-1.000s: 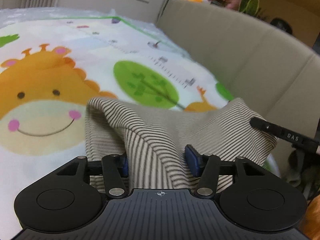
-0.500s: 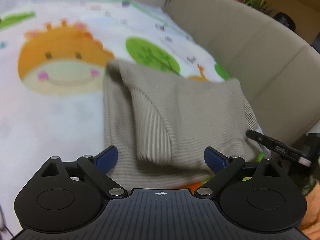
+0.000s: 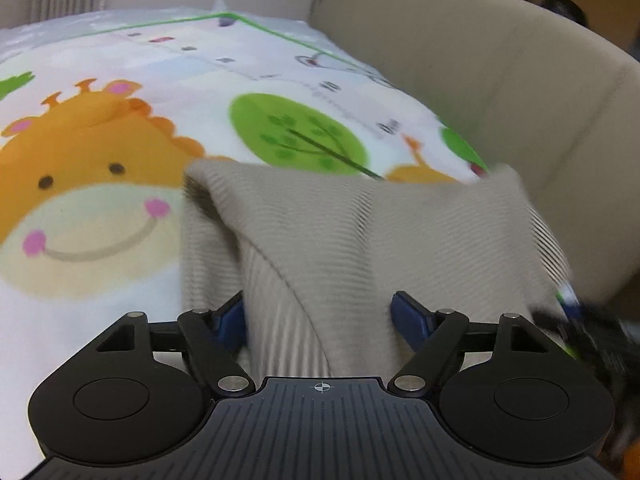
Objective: Fold clothes
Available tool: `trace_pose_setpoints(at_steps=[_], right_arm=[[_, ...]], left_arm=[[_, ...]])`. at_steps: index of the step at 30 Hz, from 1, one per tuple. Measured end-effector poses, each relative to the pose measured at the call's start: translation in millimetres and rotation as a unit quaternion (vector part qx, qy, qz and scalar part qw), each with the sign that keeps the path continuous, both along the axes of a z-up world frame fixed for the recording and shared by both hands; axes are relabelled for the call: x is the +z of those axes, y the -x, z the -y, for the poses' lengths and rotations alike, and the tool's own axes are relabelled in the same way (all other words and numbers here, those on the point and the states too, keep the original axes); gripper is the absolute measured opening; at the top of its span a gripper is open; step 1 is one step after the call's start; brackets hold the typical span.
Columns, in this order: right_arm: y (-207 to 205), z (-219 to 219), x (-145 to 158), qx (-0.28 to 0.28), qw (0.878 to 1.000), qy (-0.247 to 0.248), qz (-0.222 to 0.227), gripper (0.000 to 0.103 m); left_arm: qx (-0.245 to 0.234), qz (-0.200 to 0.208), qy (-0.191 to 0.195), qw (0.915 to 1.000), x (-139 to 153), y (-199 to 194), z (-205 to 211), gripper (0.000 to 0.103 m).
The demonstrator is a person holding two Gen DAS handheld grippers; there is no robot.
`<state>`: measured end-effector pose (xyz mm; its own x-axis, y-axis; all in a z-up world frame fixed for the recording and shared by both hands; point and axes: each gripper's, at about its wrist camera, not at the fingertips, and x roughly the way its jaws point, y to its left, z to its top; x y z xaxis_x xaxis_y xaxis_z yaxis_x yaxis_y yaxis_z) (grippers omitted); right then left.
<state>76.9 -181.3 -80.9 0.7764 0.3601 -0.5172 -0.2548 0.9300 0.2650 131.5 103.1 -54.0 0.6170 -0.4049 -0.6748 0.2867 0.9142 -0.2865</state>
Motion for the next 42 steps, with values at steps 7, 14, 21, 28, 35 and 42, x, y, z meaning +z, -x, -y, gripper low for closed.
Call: trace_pose_setpoints(at_steps=[7,14,21,28,35,42], right_arm=[[4.5,-46.9,4.7,0.095,0.995,0.013,0.002,0.053],[6.3,-9.4,47.1,0.073,0.996,-0.01,0.052,0.058],[-28.4,38.7,80.6,-0.01,0.995,-0.028,0.098,0.081],[-121.1,28.5,38.7,-0.024,0.999,-0.036,0.007,0.082],[-116.7,23.9,9.0,-0.003,0.996,-0.084,-0.037,0.048],[-69.1,29.7,10.4,-0.002,0.997,-0.068,-0.033,0.044]], left_arm=[[0.061,0.02,-0.012,0.9979,5.5,-45.6,-20.8,0.081],[0.103,-0.001,0.033,0.9941,23.4,-10.8,-57.7,0.093],[0.087,-0.058,0.1,0.9895,30.4,39.4,-78.7,0.099],[0.042,-0.133,0.161,0.977,-1.7,44.8,-61.8,0.1],[0.025,-0.117,0.161,0.9797,-8.6,12.7,-45.7,0.1],[0.007,-0.086,0.131,0.9876,-6.1,-40.8,-23.6,0.1]])
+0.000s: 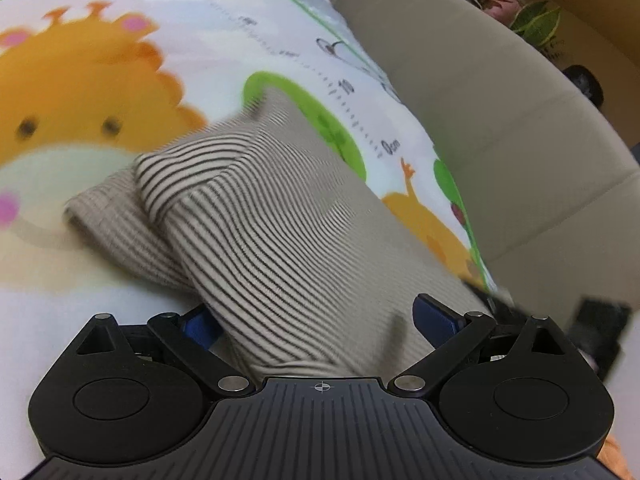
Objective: Fold clothes
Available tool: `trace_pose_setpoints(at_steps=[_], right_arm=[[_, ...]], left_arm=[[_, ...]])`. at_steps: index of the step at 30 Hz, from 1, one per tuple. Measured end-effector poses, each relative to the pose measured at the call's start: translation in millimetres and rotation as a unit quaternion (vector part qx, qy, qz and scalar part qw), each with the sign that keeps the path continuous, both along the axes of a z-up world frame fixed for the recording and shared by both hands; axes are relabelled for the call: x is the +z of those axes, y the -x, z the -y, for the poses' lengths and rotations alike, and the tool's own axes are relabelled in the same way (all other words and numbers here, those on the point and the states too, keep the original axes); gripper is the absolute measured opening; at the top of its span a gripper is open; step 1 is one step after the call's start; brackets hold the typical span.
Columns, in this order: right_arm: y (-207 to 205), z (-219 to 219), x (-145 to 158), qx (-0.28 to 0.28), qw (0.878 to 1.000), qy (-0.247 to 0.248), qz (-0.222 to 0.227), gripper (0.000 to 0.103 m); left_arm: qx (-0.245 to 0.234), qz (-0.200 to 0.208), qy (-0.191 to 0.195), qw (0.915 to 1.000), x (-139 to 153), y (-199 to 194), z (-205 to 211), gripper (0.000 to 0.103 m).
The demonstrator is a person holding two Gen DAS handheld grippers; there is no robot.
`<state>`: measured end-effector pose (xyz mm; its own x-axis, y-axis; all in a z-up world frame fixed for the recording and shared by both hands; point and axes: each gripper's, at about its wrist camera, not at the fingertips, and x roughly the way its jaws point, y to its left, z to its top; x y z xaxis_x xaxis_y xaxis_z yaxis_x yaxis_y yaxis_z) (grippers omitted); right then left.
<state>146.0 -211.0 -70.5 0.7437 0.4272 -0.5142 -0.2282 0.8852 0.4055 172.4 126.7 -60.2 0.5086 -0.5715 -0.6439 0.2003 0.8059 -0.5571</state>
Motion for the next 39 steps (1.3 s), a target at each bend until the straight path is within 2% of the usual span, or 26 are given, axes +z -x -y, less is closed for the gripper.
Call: trace_pose_setpoints(at_steps=[4,8,12,18,21,23,25,28,30,32,36,37,39], right_arm=[[35.5,-15.8,4.5,0.009,0.999,0.036,0.017,0.042],[61.1,-33.7,10.2,0.045,0.997,0.059,0.026,0.042],[73.2,-37.6,23.5,0.066,0.993,0.09,0.05,0.044],[74.0,-38.7,56.9,0.04,0.989,0.081,0.117,0.046],[67.7,-59.8,38.2,0.065,0.989,0.104,0.082,0.046],[65.9,-73.7,19.2,0.078,0.988,0.121,0.054,0.048],[72.5,-78.9,4.0,0.072,0.988,0.127,0.046,0.051],[84.8,-72.3,14.0,0.065,0.988,0.128,0.062,0.057],[92.5,-65.0,26.5,0.054,0.987,0.133,0.079,0.057],[99.1,-58.7,29.6,0.048,0.982,0.158,0.087,0.06],[94.5,-52.3,7.3,0.045,0.986,0.156,0.042,0.069],[93.1,-51.4,1.4,0.04,0.987,0.15,0.033,0.075],[94.1,-53.3,3.4,0.035,0.986,0.161,0.039,0.076]], left_arm=[[0.004,0.025,-0.015,0.9996,2.6,-32.1,19.2,0.098],[0.027,0.056,-0.055,0.9966,4.9,-43.4,23.4,0.098],[0.046,0.064,-0.069,0.9945,13.2,-33.0,3.0,0.098],[0.057,0.099,-0.096,0.9888,44.0,0.0,-21.5,0.099],[0.024,0.122,-0.089,0.9883,56.7,19.2,-8.5,0.099],[-0.015,0.132,-0.078,0.988,59.1,32.4,8.9,0.1],[-0.059,0.131,-0.064,0.9875,54.2,44.9,27.6,0.1],[-0.108,0.111,-0.063,0.9858,35.1,55.4,51.9,0.101],[-0.118,0.105,-0.092,0.9831,19.4,57.6,62.0,0.102],[-0.118,0.111,-0.116,0.98,7.3,57.9,65.8,0.103],[-0.117,0.122,-0.115,0.9788,1.2,57.0,64.5,0.103],[-0.116,0.124,-0.118,0.9783,0.4,57.8,65.5,0.103],[-0.115,0.13,-0.123,0.9771,-0.5,61.8,65.2,0.103]])
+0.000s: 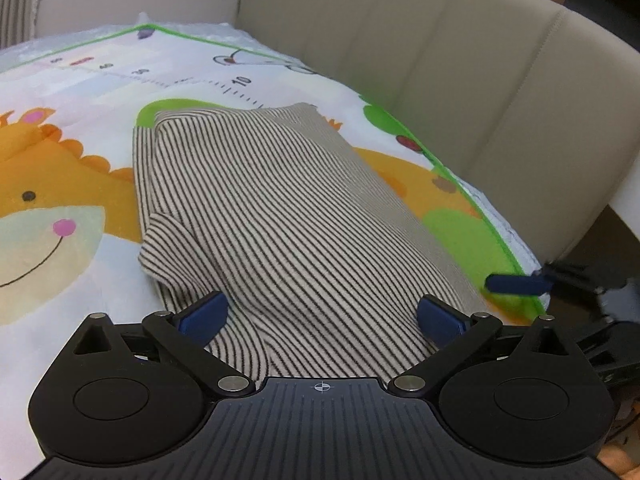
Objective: Fold clothes
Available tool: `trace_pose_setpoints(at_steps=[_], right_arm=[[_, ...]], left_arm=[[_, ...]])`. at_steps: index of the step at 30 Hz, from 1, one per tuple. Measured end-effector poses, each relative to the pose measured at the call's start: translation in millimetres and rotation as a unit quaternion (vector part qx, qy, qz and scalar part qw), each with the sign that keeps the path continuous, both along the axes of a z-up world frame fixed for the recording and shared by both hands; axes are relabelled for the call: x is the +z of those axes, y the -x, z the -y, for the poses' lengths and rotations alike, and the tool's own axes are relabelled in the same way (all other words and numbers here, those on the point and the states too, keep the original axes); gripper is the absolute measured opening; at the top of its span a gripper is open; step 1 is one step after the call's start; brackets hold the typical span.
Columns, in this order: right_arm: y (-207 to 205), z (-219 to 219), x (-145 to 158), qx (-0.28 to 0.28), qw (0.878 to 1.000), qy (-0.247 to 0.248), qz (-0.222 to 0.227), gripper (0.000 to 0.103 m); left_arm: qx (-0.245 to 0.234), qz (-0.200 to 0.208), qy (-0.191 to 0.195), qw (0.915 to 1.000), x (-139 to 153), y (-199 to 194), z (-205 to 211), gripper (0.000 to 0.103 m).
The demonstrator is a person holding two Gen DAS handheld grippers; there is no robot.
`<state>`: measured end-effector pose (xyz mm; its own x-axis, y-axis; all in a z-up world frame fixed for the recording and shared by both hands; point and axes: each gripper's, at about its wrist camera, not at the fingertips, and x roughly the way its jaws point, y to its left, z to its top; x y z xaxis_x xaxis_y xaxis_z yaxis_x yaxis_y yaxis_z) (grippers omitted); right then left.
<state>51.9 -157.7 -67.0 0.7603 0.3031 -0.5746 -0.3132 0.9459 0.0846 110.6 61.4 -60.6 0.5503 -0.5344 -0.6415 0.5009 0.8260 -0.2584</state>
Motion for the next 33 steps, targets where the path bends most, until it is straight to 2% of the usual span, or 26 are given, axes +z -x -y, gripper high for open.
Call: trace_pose_setpoints(at_steps=[4,7,10,12,13,16,19,21,22,23,24,26,29,31,33], right_arm=[[17.4,-16.2,22.1,0.036,0.994,0.08,0.058,0.076],[41.2,-40.6,34.7,0.126,0.978,0.138,0.088,0.077],[60.6,-69.8,29.4,0.221,0.952,0.194,0.087,0.078],[65.1,-89.1,14.5,0.261,0.932,0.234,0.094,0.078],[66.5,-95.2,7.1,0.27,0.924,0.251,0.101,0.079],[64.0,-119.4,-18.6,0.29,0.89,0.323,0.14,0.079],[59.5,-130.9,-35.1,0.306,0.864,0.365,0.163,0.081],[53.7,-133.4,-32.7,0.304,0.871,0.353,0.154,0.077],[49.4,-132.9,-26.4,0.296,0.883,0.334,0.145,0.063],[44.3,-131.4,-17.1,0.282,0.898,0.31,0.133,0.055],[37.1,-128.3,-6.8,0.274,0.913,0.28,0.112,0.053],[21.7,-119.9,13.6,0.256,0.939,0.218,0.071,0.04],[-6.7,-96.7,36.0,0.22,0.97,0.105,-0.004,0.033],[-26.6,-73.7,41.3,0.186,0.98,0.009,-0.069,0.032],[-45.8,-47.4,38.3,0.151,0.978,-0.079,-0.122,0.031]], left_arm=[[0.017,0.002,0.005,0.9998,8.8,5.1,-11.4,0.103],[0.047,0.008,-0.008,0.9988,17.9,9.7,-26.1,0.103],[0.081,0.012,-0.014,0.9965,22.5,9.5,-42.2,0.103],[0.1,0.012,-0.018,0.9947,24.8,10.4,-47.8,0.103],[0.108,0.013,-0.019,0.9938,26.1,11.1,-50.2,0.103],[0.121,0.018,-0.015,0.9924,30.9,15.6,-56.7,0.103],[0.125,0.023,-0.018,0.9917,36.4,21.7,-61.8,0.103],[0.127,0.027,-0.019,0.9914,39.9,24.4,-65.0,0.103],[0.127,0.028,-0.018,0.9913,40.8,25.2,-66.3,0.103],[0.128,0.029,-0.016,0.9913,41.5,25.5,-66.7,0.103],[0.126,0.029,-0.013,0.9915,41.9,25.5,-67.5,0.103],[0.122,0.029,-0.011,0.992,41.3,24.4,-67.8,0.103],[0.117,0.028,-0.008,0.9927,38.4,22.2,-68.3,0.103],[0.111,0.033,-0.007,0.9933,37.5,23.7,-69.9,0.103],[0.096,0.046,-0.006,0.9943,38.2,29.2,-72.6,0.103]])
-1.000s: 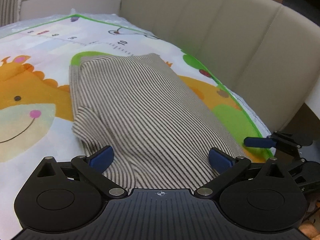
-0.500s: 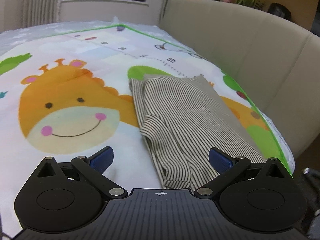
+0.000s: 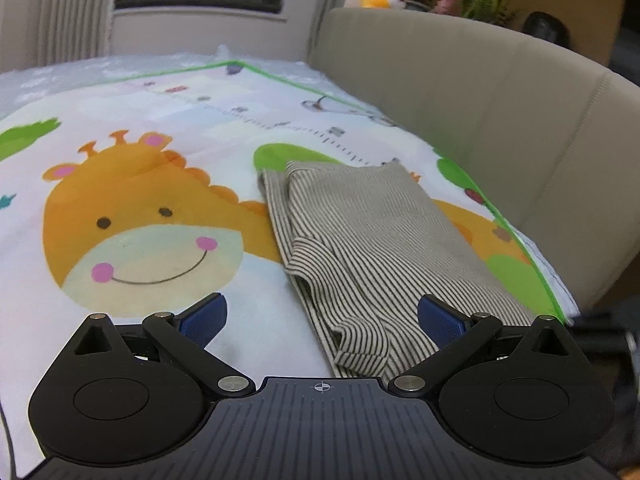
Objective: Fold clothes
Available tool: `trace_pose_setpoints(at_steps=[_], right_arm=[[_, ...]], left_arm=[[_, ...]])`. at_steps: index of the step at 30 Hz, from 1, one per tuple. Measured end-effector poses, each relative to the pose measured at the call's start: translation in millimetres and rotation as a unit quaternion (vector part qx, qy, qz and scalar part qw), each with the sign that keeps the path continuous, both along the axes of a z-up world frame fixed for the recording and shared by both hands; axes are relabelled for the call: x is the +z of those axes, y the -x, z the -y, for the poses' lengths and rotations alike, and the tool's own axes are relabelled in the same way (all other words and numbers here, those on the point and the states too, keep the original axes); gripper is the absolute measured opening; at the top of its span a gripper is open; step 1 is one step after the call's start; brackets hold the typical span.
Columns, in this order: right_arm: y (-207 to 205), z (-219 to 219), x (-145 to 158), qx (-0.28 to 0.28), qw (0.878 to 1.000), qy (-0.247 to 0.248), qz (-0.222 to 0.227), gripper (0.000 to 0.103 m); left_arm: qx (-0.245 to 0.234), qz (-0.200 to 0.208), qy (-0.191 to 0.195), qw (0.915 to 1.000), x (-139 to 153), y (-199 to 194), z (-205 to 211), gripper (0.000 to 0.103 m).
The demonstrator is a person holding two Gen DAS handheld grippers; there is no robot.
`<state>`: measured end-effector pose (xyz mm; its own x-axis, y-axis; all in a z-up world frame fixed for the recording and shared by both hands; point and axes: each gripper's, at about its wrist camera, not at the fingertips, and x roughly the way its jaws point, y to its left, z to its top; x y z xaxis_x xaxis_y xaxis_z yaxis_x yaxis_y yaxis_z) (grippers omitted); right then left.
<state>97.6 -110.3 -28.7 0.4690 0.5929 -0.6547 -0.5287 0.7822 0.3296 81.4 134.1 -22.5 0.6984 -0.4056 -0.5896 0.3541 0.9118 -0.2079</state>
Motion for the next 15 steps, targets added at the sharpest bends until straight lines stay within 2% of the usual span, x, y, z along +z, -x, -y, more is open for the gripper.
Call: trace_pose_setpoints(at_steps=[4,7,10,13,15], right_arm=[[-18.7,29.0,-10.4,-0.039,0.994,-0.077,-0.064,0.029],[-29.1,36.6,-15.7,-0.048,0.989,-0.107,-0.089,0.029],[-32.0,32.6,-25.1,-0.046,0.988,-0.113,-0.094,0.029],[-23.2,27.0,-21.7,-0.032,0.992,-0.094,-0.08,0.029],[-19.0,19.0,-15.3,-0.023,0.995,-0.079,-0.065,0.03]], left_arm=[[-0.067,0.046,-0.011,0.9966,3.1,25.1,-7.8,0.103],[-0.135,0.09,-0.061,0.9849,2.4,51.8,-1.8,0.103],[-0.182,0.135,-0.143,0.9635,-10.5,70.4,23.3,0.103],[-0.213,0.182,-0.23,0.9319,-30.6,79.1,56.4,0.103],[-0.23,0.214,-0.264,0.912,-42.2,75.6,78.7,0.103]])
